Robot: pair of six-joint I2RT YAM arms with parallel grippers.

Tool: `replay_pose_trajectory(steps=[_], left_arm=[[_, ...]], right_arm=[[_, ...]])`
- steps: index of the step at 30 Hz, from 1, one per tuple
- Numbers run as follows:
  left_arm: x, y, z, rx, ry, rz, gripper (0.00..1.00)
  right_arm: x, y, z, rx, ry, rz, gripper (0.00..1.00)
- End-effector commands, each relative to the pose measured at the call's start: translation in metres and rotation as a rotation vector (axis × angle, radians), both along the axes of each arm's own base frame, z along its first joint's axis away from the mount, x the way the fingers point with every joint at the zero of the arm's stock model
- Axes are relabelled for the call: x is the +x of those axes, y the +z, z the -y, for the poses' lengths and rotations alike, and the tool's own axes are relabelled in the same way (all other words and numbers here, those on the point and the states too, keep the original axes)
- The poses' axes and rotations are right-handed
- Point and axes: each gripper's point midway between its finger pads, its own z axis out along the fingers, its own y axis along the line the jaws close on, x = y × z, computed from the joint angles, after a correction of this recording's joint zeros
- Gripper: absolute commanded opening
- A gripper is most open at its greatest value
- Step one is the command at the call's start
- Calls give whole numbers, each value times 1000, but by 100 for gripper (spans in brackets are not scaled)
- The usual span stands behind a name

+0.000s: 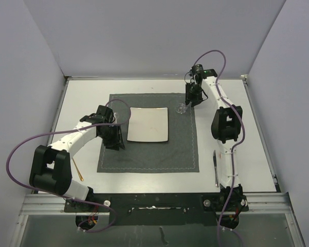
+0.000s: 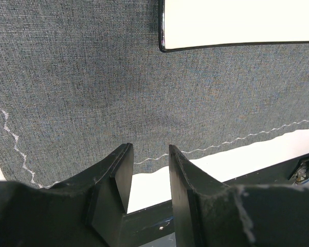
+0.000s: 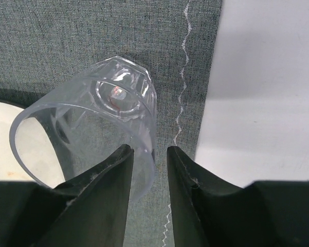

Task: Set the dinner table for one person
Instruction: Place the cup on the napkin.

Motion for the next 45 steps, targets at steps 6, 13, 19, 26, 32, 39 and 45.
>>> replay_pose_trajectory(steps=[6, 13, 19, 26, 32, 39, 45], left_arm=[[10, -1, 7, -37, 2, 19, 32], [8, -3, 9, -46, -2, 14, 32], [7, -7, 11, -46, -6, 4, 32], [4, -10, 14, -48, -13, -8, 32], [4, -9, 16, -52, -20, -8, 32], [1, -6, 18, -57, -30, 3, 32], [3, 2, 19, -65, -33, 30, 32]], right_arm=[[14, 25, -6, 12, 23, 93, 35], [23, 33, -9, 27, 29, 139, 45], [38, 42, -16, 45, 57, 223, 63], [53, 59, -11, 26, 32, 328, 65], [53, 78, -12, -27, 46, 381, 67], [48, 102, -10, -27, 35, 416, 68], [33, 137, 2, -62, 14, 447, 69]])
